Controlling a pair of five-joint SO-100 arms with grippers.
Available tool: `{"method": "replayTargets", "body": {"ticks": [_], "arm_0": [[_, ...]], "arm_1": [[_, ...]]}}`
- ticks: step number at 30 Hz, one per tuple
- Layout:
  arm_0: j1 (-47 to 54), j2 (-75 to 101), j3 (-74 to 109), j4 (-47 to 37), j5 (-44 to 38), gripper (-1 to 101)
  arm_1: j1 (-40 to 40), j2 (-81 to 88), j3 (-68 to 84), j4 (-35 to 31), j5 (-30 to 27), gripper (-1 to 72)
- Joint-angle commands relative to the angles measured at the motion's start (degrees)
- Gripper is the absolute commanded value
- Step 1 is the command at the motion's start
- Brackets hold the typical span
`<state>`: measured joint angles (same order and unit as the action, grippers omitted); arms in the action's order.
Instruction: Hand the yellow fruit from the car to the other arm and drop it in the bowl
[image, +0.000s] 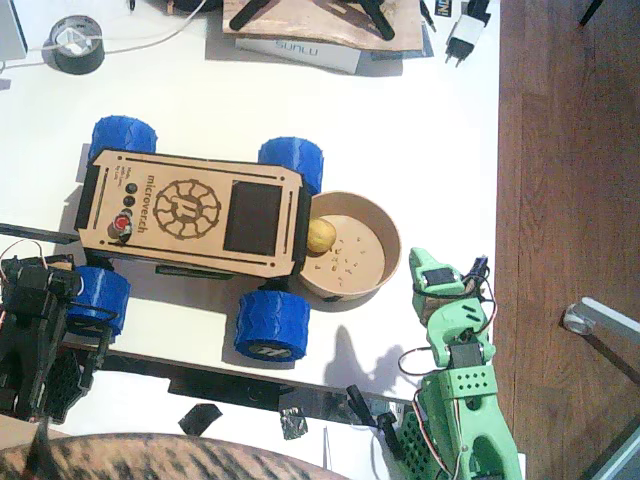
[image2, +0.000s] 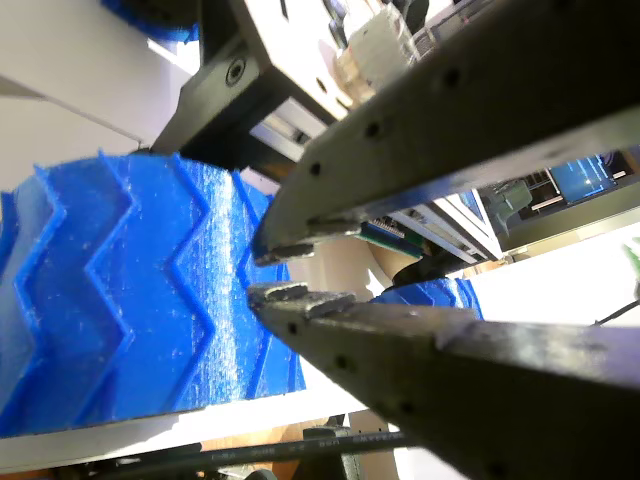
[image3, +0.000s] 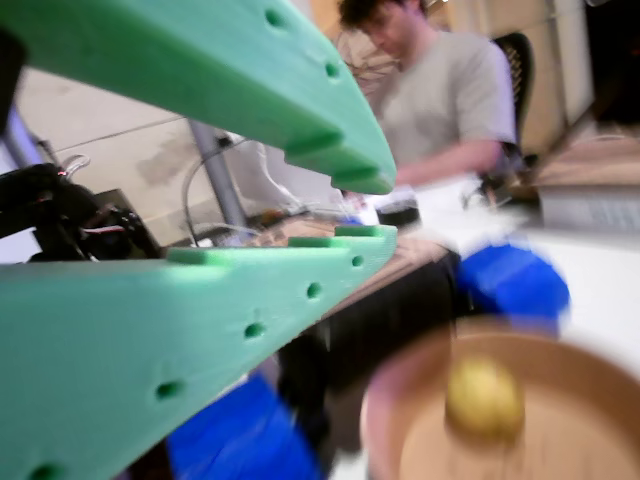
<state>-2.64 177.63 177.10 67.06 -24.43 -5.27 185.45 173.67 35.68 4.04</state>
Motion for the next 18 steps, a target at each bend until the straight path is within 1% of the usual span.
{"method": "replayTargets", "body": {"ticks": [1,4,8,9,18], "arm_0": [[-0.18,0.09,0.0,1.32,0.26,0],[-0.18,0.09,0.0,1.32,0.26,0],[-0.18,0.09,0.0,1.32,0.18,0],[-0.18,0.09,0.0,1.32,0.18,0],[-0.18,-0.09,0.0,1.05,0.18,0]], "arm_1": [[0.53,0.62,-0.26,4.22,0.97,0.0],[0.62,0.62,-0.26,8.53,2.2,0.0],[-3.34,0.62,-0.26,13.27,4.04,0.0],[-4.31,0.62,-0.26,13.89,3.96,0.0],[-4.83,0.62,-0.26,15.03,4.04,0.0]]}}
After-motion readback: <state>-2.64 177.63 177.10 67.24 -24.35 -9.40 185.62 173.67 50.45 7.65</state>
